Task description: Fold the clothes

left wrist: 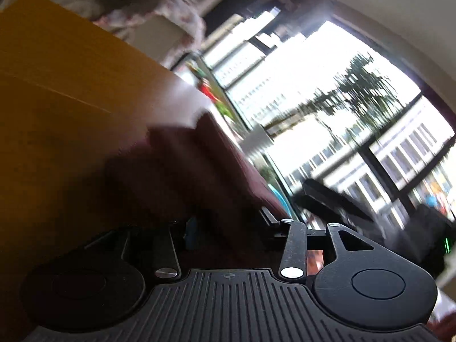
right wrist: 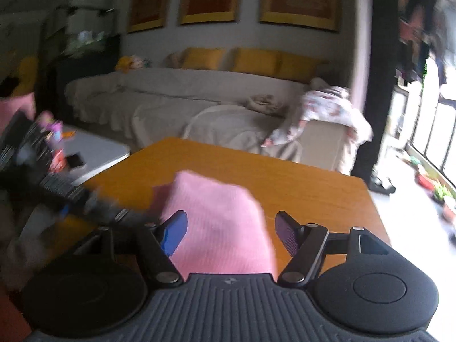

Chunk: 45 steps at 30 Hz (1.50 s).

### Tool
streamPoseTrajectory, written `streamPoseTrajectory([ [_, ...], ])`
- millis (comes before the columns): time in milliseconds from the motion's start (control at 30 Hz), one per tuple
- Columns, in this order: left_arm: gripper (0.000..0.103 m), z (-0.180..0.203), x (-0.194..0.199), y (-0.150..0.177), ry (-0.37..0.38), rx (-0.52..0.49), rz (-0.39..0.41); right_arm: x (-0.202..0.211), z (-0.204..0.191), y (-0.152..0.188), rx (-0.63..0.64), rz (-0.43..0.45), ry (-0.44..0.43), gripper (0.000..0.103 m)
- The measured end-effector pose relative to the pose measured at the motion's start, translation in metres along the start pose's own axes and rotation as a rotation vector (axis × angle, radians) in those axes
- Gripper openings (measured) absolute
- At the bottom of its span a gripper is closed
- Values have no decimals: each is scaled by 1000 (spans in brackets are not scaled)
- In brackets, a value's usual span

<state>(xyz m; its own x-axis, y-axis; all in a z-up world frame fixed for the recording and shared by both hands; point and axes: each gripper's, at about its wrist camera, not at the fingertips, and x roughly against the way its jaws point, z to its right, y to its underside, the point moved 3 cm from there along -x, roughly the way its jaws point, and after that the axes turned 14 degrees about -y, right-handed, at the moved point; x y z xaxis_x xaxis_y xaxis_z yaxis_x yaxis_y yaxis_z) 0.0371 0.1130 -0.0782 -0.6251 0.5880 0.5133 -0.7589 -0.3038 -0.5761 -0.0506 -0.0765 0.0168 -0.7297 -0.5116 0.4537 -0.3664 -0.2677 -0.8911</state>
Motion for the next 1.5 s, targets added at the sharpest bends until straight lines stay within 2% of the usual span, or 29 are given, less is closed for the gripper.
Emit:
streamPoseTrajectory([
  [67,47,-10,1,-6,-48,43,25,-12,-18,5,67,-11,-12,69],
  [133,47,-16,0,-9,-86,70,38,-26,-28,9,129,-15,19,69],
  [267,46,-22,-4,-9,-105,76,28,-55,-31,15,195,-52,70,68],
  [333,46,-19,-4,-8,-114,59,30,-54,-29,16,178,-48,79,45],
  [400,46,-28,1,-11,-110,54,34,-49,-27,11,154,-27,75,31],
  [467,45,-21,2,-13,-84,44,38,-42,-25,7,136,-8,79,30],
  [533,43,-13,-1,-13,-44,34,29,-45,-22,8,134,-9,80,10],
  [567,42,-11,-4,-11,-13,32,9,-45,-20,4,127,-6,73,7],
  [600,40,-10,-8,-9,1,35,-10,-46,-19,0,120,-3,64,6],
  [700,37,-12,-21,-4,4,38,-46,-39,-33,-21,130,11,-68,6],
  [800,37,-19,-27,-3,16,59,-61,-45,-37,-12,137,-58,-156,6],
  [933,35,-29,-30,-3,43,95,-72,-46,-32,-1,105,-53,-181,6],
  [1067,35,-32,-24,-10,-9,75,-72,-56,-37,1,167,-57,-157,8],
  [1167,45,-43,3,-22,-66,93,1,-61,-54,12,282,-82,-132,14],
  [1233,47,-49,28,-31,-78,107,69,-67,-69,21,359,-112,-129,18],
  [1267,48,-50,41,-36,-71,109,104,-69,-75,25,393,-123,-128,18],
  [1333,53,-40,57,-46,-9,96,154,-74,-85,30,441,-144,-135,23],
  [1433,60,-18,55,-54,102,73,158,-77,-92,33,460,-157,-149,25],
  [1500,60,-9,33,-49,107,48,106,-74,-92,31,452,-152,-154,26],
])
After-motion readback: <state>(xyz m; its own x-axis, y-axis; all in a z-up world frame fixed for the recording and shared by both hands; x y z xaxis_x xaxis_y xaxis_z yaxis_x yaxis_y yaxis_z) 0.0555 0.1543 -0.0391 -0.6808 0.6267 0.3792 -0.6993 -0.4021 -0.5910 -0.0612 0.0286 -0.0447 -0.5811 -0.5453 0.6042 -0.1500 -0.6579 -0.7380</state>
